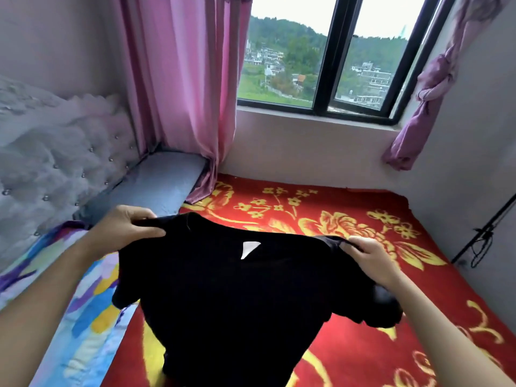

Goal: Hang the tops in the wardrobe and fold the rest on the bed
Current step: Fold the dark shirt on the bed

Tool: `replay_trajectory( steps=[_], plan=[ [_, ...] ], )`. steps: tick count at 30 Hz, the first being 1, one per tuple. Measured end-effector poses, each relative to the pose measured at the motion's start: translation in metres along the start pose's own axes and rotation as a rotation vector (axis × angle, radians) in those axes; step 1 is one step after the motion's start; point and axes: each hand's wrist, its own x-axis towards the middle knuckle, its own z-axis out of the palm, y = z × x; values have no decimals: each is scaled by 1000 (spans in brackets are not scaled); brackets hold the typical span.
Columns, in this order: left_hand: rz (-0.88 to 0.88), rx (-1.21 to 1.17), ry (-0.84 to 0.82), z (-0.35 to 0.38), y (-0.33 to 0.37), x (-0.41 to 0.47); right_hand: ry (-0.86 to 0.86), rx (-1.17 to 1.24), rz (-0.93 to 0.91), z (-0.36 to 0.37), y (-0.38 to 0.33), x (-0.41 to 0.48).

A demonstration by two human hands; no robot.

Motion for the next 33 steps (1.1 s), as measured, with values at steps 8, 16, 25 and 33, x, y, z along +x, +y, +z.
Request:
replay_trajectory(
  steps=[8, 16, 25, 33],
  plan=[
    [-32, -302, -66, 33, -22, -21, -129, 3, 160, -25, 20, -30],
    [-142, 362, 383, 118, -14, 176, 227, -248, 367, -1, 50, 139],
    [-534, 665, -97, 264, -156, 131, -259, -465, 572, 145, 168, 104],
    [-1005, 671, -436, 324, -278, -53, -612, -317, 1024, 267, 244, -68]
  ],
)
